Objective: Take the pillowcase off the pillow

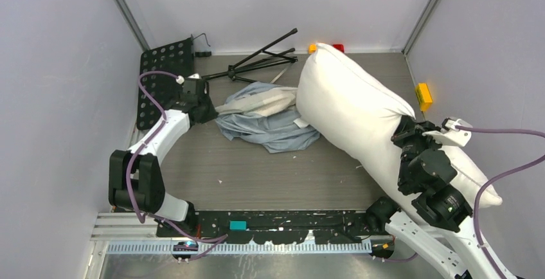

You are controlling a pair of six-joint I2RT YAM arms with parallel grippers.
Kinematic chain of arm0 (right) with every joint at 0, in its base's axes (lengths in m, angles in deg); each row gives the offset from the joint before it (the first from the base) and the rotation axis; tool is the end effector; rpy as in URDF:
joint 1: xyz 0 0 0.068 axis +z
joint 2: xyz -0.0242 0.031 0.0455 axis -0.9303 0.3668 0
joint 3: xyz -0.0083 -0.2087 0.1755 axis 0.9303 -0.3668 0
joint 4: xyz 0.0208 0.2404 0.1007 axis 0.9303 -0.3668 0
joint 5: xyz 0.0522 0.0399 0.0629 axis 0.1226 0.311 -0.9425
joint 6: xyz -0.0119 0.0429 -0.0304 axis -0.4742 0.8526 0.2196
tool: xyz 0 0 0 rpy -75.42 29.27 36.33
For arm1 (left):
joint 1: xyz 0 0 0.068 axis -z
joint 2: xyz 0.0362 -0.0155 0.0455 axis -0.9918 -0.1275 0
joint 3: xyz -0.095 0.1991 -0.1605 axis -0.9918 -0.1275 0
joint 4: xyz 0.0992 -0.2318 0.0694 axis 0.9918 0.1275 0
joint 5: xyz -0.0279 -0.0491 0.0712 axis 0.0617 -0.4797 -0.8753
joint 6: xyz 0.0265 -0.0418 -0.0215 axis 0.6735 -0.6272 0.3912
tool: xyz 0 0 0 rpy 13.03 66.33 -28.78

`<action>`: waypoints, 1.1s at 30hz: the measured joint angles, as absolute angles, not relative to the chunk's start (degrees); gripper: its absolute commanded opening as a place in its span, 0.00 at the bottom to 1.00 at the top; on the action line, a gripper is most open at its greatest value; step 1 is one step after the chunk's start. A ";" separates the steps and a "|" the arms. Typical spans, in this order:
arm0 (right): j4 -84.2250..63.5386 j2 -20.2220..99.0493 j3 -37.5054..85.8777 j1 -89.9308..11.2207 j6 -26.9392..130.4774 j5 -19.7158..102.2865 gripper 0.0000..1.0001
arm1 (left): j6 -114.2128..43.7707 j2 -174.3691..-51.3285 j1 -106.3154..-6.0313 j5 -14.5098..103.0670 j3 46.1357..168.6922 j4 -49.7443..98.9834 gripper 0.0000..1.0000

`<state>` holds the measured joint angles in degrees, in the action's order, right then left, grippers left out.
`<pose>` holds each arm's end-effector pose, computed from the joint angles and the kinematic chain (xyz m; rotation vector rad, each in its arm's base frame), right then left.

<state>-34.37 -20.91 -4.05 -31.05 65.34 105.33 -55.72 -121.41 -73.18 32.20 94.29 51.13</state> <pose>0.0648 0.0123 0.3738 0.5441 1.4530 0.0425 0.3073 -0.0490 0.2441 -0.5081 2.3910 -0.2453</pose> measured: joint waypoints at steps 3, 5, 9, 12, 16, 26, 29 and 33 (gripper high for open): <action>-29.26 -20.21 -4.51 -31.05 62.89 108.21 0.00 | -56.46 -120.38 -73.07 29.49 94.23 51.74 0.00; -25.15 -17.55 -4.01 -31.12 61.23 109.17 0.00 | -56.74 -119.70 -73.07 27.92 94.23 52.18 0.00; -19.97 -7.34 1.13 -31.12 59.63 107.58 0.00 | -57.53 -117.71 -73.07 26.67 93.92 52.39 0.00; -15.42 0.92 6.02 -31.12 57.38 105.63 0.00 | -57.75 -115.37 -73.07 26.37 93.53 52.55 0.00; -6.74 12.88 11.29 -32.12 51.59 105.11 0.00 | -57.38 -111.22 -73.09 23.88 93.81 54.21 0.00; -13.69 36.81 28.23 -45.22 57.90 88.65 0.05 | -50.67 -122.83 -75.21 25.97 129.70 64.72 0.03; -20.38 39.98 34.64 -46.79 60.07 79.08 0.63 | -50.14 -124.82 -75.38 29.38 134.03 63.85 0.71; -24.95 40.48 39.31 -46.64 62.04 62.95 0.84 | -49.97 -124.97 -75.47 35.29 134.01 64.02 1.00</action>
<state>-24.95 40.48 39.31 -46.64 62.04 62.95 -49.97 -124.97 -75.47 35.29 134.01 64.02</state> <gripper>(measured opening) 0.754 0.925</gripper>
